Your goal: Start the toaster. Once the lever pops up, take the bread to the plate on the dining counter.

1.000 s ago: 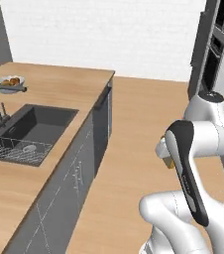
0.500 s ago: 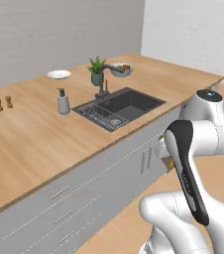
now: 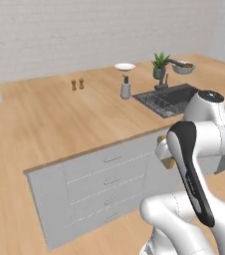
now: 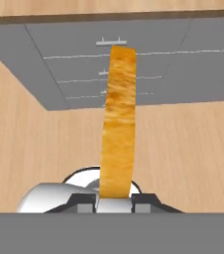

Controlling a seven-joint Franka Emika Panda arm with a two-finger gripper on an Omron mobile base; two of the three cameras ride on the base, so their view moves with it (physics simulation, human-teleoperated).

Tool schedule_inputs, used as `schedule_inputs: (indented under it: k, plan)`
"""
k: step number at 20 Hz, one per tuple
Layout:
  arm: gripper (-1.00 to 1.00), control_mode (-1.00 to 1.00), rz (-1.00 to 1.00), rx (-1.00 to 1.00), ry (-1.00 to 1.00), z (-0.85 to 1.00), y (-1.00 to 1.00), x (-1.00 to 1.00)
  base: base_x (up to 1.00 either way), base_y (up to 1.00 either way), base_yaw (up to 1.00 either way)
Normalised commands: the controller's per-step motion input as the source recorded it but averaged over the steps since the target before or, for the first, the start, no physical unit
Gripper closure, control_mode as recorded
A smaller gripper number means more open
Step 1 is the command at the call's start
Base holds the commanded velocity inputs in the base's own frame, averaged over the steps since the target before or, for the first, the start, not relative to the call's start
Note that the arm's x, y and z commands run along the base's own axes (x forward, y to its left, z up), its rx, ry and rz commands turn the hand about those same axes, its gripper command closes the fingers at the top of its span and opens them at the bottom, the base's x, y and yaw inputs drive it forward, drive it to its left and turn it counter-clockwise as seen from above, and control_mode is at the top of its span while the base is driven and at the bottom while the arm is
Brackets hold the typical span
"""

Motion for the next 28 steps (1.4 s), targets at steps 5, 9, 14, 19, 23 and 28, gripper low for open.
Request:
schedule_inputs:
  k: [5,9,14,19,23,28]
  plan:
    - [1.00,1.00,0.00,0.00,0.00,0.00,0.00,0.00,0.00,1.00,0.06]
    - [1.00,1.00,0.00,0.00,0.00,0.00,0.00,0.00,0.00,1.00,0.00]
    - [1.00,1.00,0.00,0.00,0.00,0.00,0.00,0.00,0.08,1.00,0.00]
    - [1.00,1.00,0.00,0.00,0.00,0.00,0.00,0.00,0.81,1.00,0.00]
    - [1.00,1.00,0.00,0.00,0.00,0.00,0.00,0.00,1.00,1.00,0.00]
    - [1.00,1.00,0.00,0.00,0.00,0.00,0.00,0.00,1.00,1.00,-0.02]
